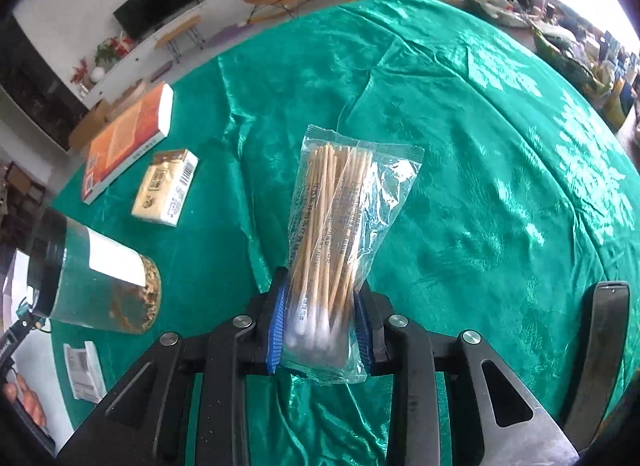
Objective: Organize soft objects
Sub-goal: 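Grasp the cotton swab bag with the right tool while the left tool grasps the teal knit pouch, then carry both held items into the white box and open both tools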
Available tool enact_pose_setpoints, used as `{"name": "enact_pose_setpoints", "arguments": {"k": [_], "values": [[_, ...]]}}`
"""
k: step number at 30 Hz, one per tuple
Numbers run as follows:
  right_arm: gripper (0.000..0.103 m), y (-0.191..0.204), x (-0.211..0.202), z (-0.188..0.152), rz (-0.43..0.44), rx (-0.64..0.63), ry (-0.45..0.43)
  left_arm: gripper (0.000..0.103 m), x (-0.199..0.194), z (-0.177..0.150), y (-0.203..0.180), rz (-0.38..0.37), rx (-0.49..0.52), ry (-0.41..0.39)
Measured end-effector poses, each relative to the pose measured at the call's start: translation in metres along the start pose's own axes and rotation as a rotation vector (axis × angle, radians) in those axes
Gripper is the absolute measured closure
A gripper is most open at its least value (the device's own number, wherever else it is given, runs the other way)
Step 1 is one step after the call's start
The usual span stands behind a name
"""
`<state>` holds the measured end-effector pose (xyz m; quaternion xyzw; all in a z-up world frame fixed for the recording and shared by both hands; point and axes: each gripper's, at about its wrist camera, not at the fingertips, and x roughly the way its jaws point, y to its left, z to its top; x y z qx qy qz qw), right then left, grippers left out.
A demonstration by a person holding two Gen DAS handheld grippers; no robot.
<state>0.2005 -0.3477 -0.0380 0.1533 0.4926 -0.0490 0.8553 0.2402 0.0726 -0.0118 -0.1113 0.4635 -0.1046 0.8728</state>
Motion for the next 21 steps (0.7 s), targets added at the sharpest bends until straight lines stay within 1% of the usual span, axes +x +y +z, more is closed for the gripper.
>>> {"name": "enact_pose_setpoints", "arguments": {"k": [3,5,7,9,11,13,14,17,18,19,20,21], "values": [[0.072,0.027,-0.038,0.014,0.057,-0.067,-0.081,0.059,-0.03,0.004,0.006,-0.048,-0.019,-0.042],[0.072,0.057,-0.065,0.019,0.096,-0.13,-0.123,0.059,-0.055,0.005,0.012,-0.069,-0.02,-0.075],[0.072,0.098,-0.087,0.018,0.148,-0.21,-0.143,0.059,-0.084,0.002,0.023,-0.065,-0.015,-0.108],[0.072,0.144,-0.108,0.006,0.21,-0.301,-0.153,0.059,-0.115,-0.005,0.04,-0.042,-0.013,-0.14],[0.072,0.191,-0.126,-0.015,0.288,-0.386,-0.147,0.059,-0.144,-0.015,0.064,0.005,-0.02,-0.165],[0.072,0.237,-0.138,-0.04,0.386,-0.449,-0.124,0.059,-0.172,-0.031,0.092,0.07,-0.037,-0.185],[0.072,0.261,-0.142,-0.054,0.437,-0.479,-0.105,0.059,-0.184,-0.039,0.106,0.11,-0.045,-0.191],[0.071,0.327,-0.146,-0.099,0.589,-0.549,-0.03,0.057,-0.215,-0.066,0.146,0.271,-0.074,-0.203],[0.071,0.348,-0.144,-0.114,0.64,-0.562,0.003,0.051,-0.223,-0.074,0.159,0.318,-0.091,-0.204],[0.068,0.367,-0.142,-0.128,0.692,-0.573,0.038,0.036,-0.23,-0.081,0.171,0.358,-0.111,-0.205],[0.064,0.385,-0.137,-0.141,0.751,-0.581,0.078,0.024,-0.235,-0.089,0.183,0.398,-0.133,-0.21],[0.048,0.399,-0.132,-0.153,0.806,-0.584,0.121,0.008,-0.24,-0.095,0.192,0.437,-0.157,-0.225]]}}
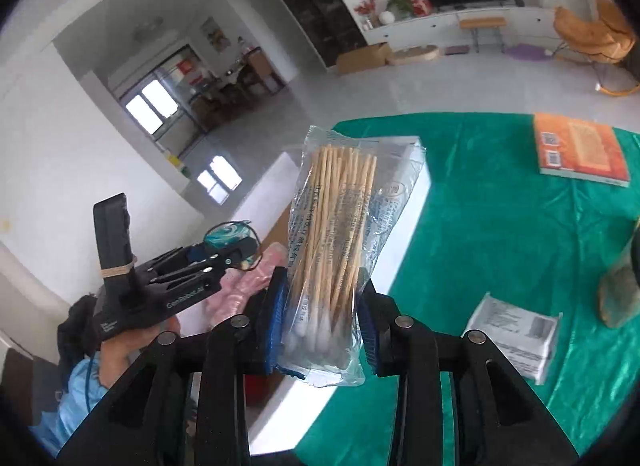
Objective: Organize soft objects
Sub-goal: 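Carry both held items into the white box and open both tools, then move the left tool to the white printed packet while the right tool reaches the tan tissue pack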
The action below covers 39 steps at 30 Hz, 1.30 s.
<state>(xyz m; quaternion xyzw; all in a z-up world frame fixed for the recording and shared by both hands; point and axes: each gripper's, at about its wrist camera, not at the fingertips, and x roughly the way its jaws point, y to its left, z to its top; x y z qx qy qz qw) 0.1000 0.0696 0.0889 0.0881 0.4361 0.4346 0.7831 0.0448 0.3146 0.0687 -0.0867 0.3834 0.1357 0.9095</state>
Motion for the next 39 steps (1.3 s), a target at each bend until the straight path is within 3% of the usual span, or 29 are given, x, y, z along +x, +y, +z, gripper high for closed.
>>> {"name": "enact_pose_setpoints", "arguments": {"k": [1,3,5,10,13,16,19,21,24,39], "values": [[0.028,0.008,0.014,-0.002,0.052,0.001,0.028,0.006,-0.002,-0.004,0.009,0.037,-0.023,-0.021],[0.029,0.014,0.028,-0.009,0.061,-0.007,0.038,0.005,-0.004,-0.011,0.017,0.055,-0.053,-0.039],[0.029,0.007,0.024,-0.015,0.018,-0.032,0.011,0.005,-0.002,-0.016,0.013,0.016,-0.057,-0.032],[0.029,-0.056,-0.014,-0.053,-0.248,-0.076,-0.076,0.005,-0.007,-0.03,-0.056,-0.145,0.031,-0.045],[0.029,-0.115,-0.038,-0.094,-0.483,-0.073,-0.084,0.005,-0.016,-0.041,-0.121,-0.257,0.147,-0.045],[0.029,-0.178,-0.056,-0.139,-0.667,0.015,-0.049,0.005,-0.02,-0.061,-0.186,-0.347,0.302,-0.018],[0.029,-0.217,-0.078,-0.177,-0.776,0.108,-0.059,0.005,-0.018,-0.084,-0.24,-0.333,0.467,-0.014],[0.029,-0.225,-0.091,-0.199,-0.806,0.162,-0.091,0.005,-0.017,-0.097,-0.268,-0.303,0.559,-0.023],[0.029,-0.227,-0.108,-0.202,-0.797,0.217,-0.145,0.005,-0.012,-0.106,-0.29,-0.272,0.625,-0.027],[0.029,-0.233,-0.116,-0.209,-0.806,0.29,-0.18,0.005,0.021,-0.128,-0.309,-0.191,0.71,0.041]]}}
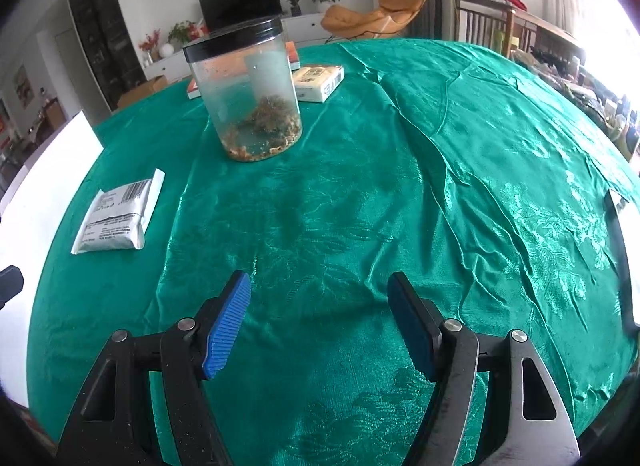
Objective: Organize soft objects
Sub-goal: 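Move the left tool to the white printed packet while the right tool reaches the tan tissue pack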
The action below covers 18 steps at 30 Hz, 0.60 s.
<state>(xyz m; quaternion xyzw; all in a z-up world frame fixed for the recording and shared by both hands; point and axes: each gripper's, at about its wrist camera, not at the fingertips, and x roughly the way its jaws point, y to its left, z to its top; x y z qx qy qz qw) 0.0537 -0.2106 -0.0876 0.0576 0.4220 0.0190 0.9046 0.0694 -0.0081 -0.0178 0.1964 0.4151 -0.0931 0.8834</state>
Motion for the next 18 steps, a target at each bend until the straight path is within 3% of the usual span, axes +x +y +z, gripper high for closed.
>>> {"name": "enact_pose_setpoints", "arguments": {"k": [5,8,9,15,18], "values": [[0.029,-0.001,-0.002,0.0,0.009,0.007,-0.009,0.005,0.058,0.007,-0.004,-0.033,0.061,0.175],[0.029,-0.001,-0.004,0.0,0.017,0.009,-0.02,0.001,0.105,0.018,-0.006,0.004,0.095,0.243],[0.029,-0.001,-0.006,0.0,0.02,0.012,-0.026,0.0,0.11,0.026,0.0,-0.001,0.059,0.2],[0.029,-0.015,-0.013,0.001,0.056,0.087,-0.05,0.0,0.165,0.072,0.04,0.023,-0.178,0.222],[0.029,-0.029,-0.012,0.003,0.109,0.158,-0.046,0.0,0.18,0.076,0.059,-0.05,-0.315,0.248]]}}
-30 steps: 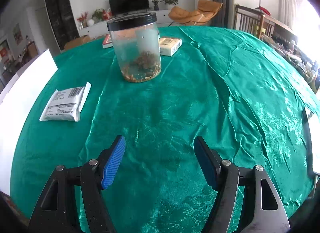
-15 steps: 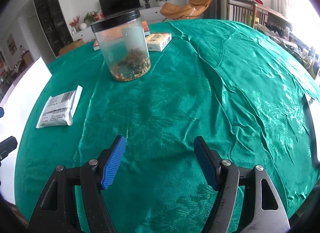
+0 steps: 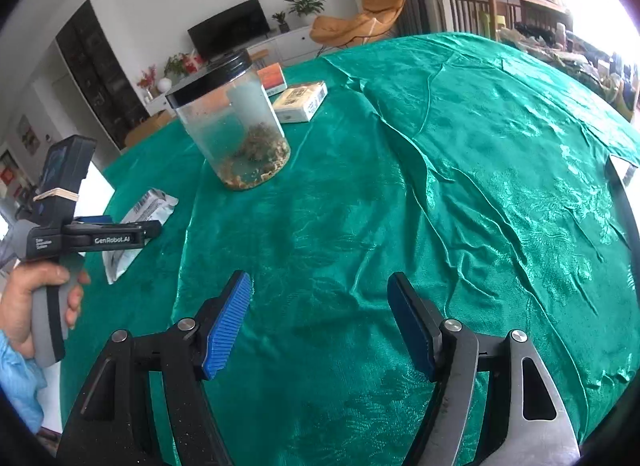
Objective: Organize soft objects
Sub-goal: 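Move the left tool to the white printed packet while the right tool reaches the tan tissue pack, then grasp the white packet with the left tool while the right tool grasps the tan tissue pack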
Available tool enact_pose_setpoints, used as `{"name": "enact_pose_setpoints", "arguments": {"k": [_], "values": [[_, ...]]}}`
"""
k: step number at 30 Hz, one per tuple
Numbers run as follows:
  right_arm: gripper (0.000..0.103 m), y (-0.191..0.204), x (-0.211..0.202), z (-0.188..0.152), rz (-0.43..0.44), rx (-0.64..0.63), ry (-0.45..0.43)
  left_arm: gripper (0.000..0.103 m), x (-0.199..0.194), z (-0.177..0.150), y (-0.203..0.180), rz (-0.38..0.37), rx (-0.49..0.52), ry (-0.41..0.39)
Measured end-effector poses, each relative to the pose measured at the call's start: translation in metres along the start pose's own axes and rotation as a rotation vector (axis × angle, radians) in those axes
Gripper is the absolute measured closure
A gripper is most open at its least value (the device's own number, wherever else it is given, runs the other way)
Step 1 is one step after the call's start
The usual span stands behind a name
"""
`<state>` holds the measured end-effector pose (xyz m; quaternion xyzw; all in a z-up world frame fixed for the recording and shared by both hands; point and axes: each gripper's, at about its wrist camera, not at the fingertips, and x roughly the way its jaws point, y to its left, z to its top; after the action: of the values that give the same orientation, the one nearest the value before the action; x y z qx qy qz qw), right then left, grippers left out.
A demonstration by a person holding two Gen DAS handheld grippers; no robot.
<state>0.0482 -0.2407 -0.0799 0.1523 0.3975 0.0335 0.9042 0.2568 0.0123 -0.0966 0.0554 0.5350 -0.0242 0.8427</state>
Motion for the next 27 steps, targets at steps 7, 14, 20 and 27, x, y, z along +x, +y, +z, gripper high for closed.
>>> {"name": "enact_pose_setpoints", "arguments": {"k": [7,14,20,27], "values": [[0.029,-0.046,0.028,0.098,0.012,-0.12,0.013,0.0,-0.003,-0.023,0.013,-0.058,-0.054,-0.042],[0.029,-0.034,0.123,0.19,0.107,-0.393,0.195,0.0,-0.009,-0.037,0.015,-0.054,-0.064,-0.085],[0.029,-0.035,0.193,0.228,0.227,-0.1,0.318,0.0,-0.01,-0.04,0.015,-0.049,-0.074,-0.107],[0.027,0.026,0.231,0.253,0.142,-0.08,0.482,0.0,-0.012,-0.042,0.015,-0.046,-0.076,-0.107]]}}
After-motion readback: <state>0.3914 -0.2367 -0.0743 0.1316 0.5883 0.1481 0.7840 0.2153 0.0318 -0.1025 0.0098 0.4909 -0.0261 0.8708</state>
